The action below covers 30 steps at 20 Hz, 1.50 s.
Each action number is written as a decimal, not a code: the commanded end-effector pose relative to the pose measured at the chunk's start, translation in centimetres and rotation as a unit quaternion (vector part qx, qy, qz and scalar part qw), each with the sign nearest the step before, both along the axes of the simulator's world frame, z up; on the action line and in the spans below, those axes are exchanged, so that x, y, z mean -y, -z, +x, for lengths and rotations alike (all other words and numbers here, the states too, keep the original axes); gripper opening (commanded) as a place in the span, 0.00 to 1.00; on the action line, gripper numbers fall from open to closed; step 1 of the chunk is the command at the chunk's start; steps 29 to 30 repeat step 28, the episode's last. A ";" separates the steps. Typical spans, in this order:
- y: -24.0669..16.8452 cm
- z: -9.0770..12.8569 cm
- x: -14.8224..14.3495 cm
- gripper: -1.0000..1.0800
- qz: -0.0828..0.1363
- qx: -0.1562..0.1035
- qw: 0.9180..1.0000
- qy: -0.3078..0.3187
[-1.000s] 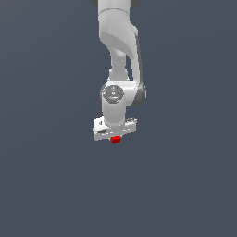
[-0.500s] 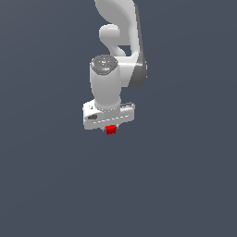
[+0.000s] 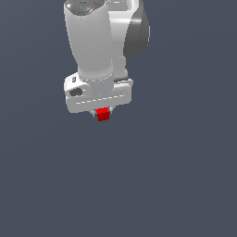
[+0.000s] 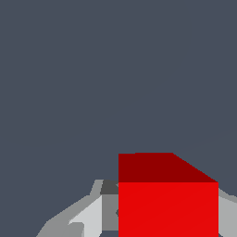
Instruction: Pick up the red cube and move it to a goal position.
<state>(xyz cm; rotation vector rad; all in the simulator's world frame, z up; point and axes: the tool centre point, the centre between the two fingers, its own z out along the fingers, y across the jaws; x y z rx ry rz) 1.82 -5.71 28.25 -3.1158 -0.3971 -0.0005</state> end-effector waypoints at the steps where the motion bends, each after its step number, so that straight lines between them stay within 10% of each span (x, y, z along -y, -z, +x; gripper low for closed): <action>1: -2.7 0.2 0.5 0.00 0.000 0.000 1.000 0.000; 14: -13.2 1.7 2.5 0.00 0.000 0.000 1.000 0.000; 30: -16.1 2.3 3.1 0.00 0.000 0.000 1.000 0.000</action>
